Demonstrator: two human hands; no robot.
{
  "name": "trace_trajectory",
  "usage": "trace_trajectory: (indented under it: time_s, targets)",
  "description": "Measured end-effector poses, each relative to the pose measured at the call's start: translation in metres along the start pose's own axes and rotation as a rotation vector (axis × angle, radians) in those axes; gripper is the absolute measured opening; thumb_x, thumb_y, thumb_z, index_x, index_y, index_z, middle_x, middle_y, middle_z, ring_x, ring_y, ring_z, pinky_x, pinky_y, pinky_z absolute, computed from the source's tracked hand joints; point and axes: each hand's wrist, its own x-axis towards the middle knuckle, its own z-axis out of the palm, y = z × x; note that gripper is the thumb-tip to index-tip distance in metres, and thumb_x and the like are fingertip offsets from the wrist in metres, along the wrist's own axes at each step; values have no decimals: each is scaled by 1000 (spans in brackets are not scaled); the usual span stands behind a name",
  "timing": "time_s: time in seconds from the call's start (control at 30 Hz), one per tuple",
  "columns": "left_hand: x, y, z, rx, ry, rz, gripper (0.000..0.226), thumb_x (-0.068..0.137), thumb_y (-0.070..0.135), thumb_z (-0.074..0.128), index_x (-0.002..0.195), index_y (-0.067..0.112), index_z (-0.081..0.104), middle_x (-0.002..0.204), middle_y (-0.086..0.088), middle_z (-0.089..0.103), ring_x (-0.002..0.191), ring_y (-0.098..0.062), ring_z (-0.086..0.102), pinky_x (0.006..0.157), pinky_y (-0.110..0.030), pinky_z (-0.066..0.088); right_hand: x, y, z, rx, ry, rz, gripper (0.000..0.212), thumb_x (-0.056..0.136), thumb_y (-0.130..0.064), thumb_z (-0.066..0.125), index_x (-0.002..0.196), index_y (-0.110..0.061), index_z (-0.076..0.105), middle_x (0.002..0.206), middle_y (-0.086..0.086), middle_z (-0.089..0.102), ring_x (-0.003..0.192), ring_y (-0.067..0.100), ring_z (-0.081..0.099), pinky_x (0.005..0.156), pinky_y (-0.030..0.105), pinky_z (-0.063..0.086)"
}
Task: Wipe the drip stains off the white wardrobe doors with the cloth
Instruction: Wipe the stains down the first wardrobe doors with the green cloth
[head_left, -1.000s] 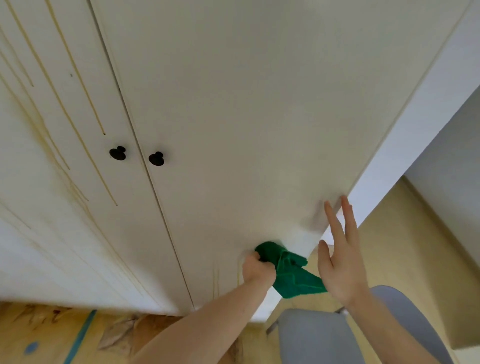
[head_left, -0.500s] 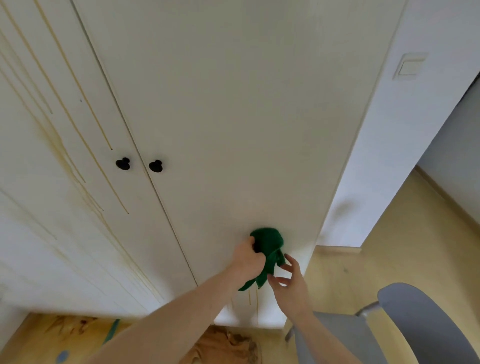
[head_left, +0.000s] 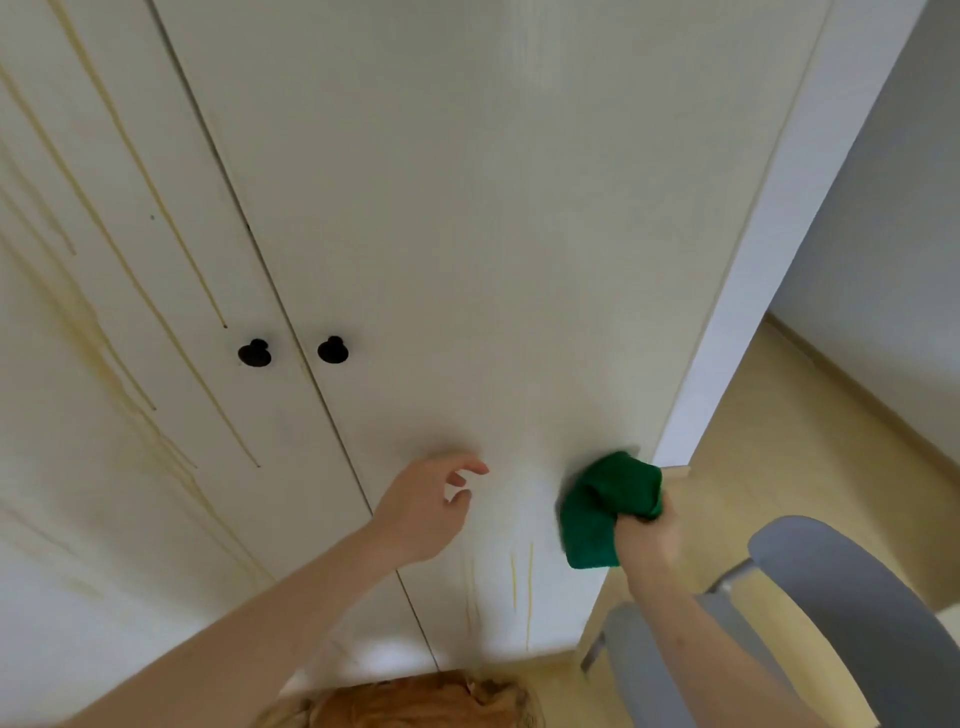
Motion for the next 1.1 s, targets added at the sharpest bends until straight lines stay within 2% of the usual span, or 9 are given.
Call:
trace_trajectory:
  time_s: [0.1, 0.4, 0.43, 0.5, 0.57, 0.73, 0.83, 1.0, 1.1]
  targets:
    - [-22, -33, -38, -20, 17, 22, 40, 93, 12, 58, 113, 46, 60, 123, 26, 57, 108, 4, 56, 82, -20, 52, -28, 11, 33, -42, 32, -59, 45, 86, 9, 44, 109, -28, 56, 112, 7, 62, 98, 33, 59, 88, 45, 54]
    - [-37, -77, -82, -88, -16, 54, 56, 92, 6, 61, 138, 35, 47, 128, 24, 52, 114, 4, 51, 84, -12, 48, -123, 62, 173, -128, -146, -44, 50, 80, 16, 47, 109, -24, 55, 120, 6, 54, 103, 28, 57, 96, 44, 57]
    - [-37, -76, -82, -89, -22, 58, 58, 92, 7, 61, 139, 36, 46, 129, 24, 52, 115, 3, 51, 85, -13, 49, -130, 62, 181, -128, -182, -38, 50, 79, 15, 46, 110, -24, 55, 119, 6, 53, 105, 29, 58, 93, 44, 59]
    - [-36, -74, -81, -100, -24, 60, 60, 92, 7, 61, 141, 36, 44, 130, 22, 51, 116, 2, 51, 86, -16, 50, -137, 63, 189, -109, -238, -20, 52, 77, 15, 43, 112, -22, 58, 116, 7, 55, 102, 32, 61, 69, 33, 63]
    - [-36, -73, -80, -99, -20, 72, 60, 92, 9, 61, 142, 36, 43, 132, 21, 50, 116, 2, 51, 89, -20, 51, -137, 63, 183, -76, -269, -10, 51, 76, 16, 41, 108, -19, 59, 109, 7, 60, 98, 32, 61, 51, 19, 51]
    - [-37, -70, -76, 117, 20, 276, 53, 94, 13, 56, 138, 41, 45, 133, 31, 42, 119, 6, 48, 93, -21, 50, -118, 57, 137, 25, -217, 9, 42, 78, 15, 39, 99, -19, 53, 96, 14, 62, 89, 32, 60, 65, 34, 47]
    - [-31, -65, -72, 339, 22, 511, 46, 93, 12, 57, 131, 37, 54, 136, 22, 45, 119, 2, 49, 91, -17, 47, -97, 54, 99, 73, -95, 7, 38, 84, 13, 39, 98, -19, 52, 91, 15, 60, 79, 28, 54, 64, 34, 45]
    - [-4, -72, -43, 540, 42, 794, 46, 79, 3, 68, 119, 25, 66, 148, 3, 48, 141, -22, 41, 114, -40, 37, -51, 64, 59, 92, 98, -88, 37, 86, 12, 43, 109, -16, 51, 96, 11, 59, 86, 29, 56, 64, 32, 43]
    - [5, -90, -21, 664, 128, 861, 55, 77, 5, 70, 129, 22, 65, 161, -6, 34, 153, -27, 24, 119, -49, 31, -18, 89, 54, 92, 124, -198, 45, 81, 8, 44, 117, -17, 52, 108, 16, 58, 94, 32, 55, 67, 35, 45]
